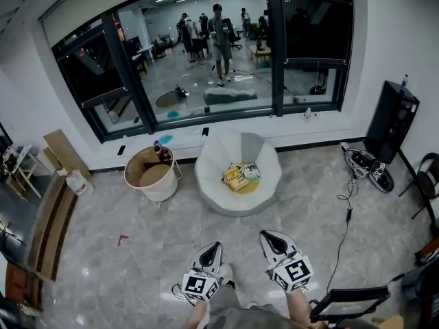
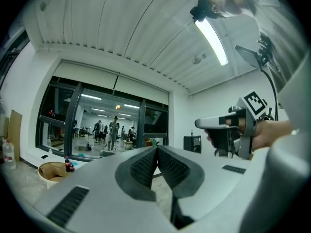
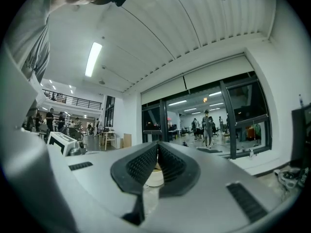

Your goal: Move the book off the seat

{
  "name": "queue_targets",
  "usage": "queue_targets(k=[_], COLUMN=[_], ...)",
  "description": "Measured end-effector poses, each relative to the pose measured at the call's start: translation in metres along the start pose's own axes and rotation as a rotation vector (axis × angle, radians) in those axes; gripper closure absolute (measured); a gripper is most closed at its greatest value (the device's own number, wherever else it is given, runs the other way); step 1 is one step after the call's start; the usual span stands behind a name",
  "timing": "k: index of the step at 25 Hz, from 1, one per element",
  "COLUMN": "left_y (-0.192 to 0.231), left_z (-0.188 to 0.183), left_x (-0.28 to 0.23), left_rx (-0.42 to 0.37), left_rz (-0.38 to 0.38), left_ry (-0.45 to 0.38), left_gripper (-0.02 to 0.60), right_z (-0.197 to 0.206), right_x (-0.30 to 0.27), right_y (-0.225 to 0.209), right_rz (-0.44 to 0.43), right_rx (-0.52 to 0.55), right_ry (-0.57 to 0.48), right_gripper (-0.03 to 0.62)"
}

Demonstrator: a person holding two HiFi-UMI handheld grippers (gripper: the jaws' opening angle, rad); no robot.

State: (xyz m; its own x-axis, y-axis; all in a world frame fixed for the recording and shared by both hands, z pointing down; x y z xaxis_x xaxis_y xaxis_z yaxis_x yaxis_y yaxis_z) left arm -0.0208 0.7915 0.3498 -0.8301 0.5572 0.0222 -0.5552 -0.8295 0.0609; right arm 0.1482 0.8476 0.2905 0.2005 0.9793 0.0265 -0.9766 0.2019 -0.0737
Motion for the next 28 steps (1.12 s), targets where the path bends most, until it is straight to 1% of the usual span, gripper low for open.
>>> queue_targets(k=[4,10,13,16,22,25,28], left_y=[0.028,0.077,0.106,0.134,0.199,0.230,0.260], left_z=[0.040,0.113,0.135,0.136,0.119,0.115,0.111], left_x=[-0.022,-0.061,-0.081,-0.106,-0.162,-0.188,-0.213], left_rx=[0.024,0.093,0.124,0.133,0.141,0.119,0.092], left_rz=[-0.012,-0.029,-0.034,-0.022,-0.015,0.011,0.030], left_ry=[0.050,0.183,0.213,0.213,0.196,0.186,0.170], left_gripper=[0.571,0.571,0.571,0.571,0.571,0.571,0.571], right_z=[0.000,-0.005,-0.003,-0.003,-0.017,-0.014,-0.003], right_x=[-0.021,-0.066,-0.098,-0.138,-0.219,-0.250,-0.273], right_y=[-0.012,-0.033,-0.045,-0.059,-0.082,-0.096,-0.116], right_rz=[0.009,0.017,0.024,0.033,0.042,0.060,0.102], right_rx=[0.006,0.032,0.048,0.051,0.072,0.085,0.084], right_ry=[-0.004,0.014,0.026,0.039,0.044,0.046,0.060], right_gripper=[0.579,0.579,0.579,0.578,0.577,0.578,0.577])
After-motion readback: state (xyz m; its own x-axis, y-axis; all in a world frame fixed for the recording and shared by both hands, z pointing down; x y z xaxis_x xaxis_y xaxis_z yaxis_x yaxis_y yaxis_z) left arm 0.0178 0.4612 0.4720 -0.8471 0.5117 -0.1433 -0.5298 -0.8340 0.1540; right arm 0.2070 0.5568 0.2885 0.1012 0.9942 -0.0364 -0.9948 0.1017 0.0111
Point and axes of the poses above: the fingertips, and each gripper's own axes: x backward along the fingers, y to its left, z out of its underside, the point moved 3 cm from there along x, backward along the fingers, and after that the axes turned 3 degrees about z, right-handed, at the moved point
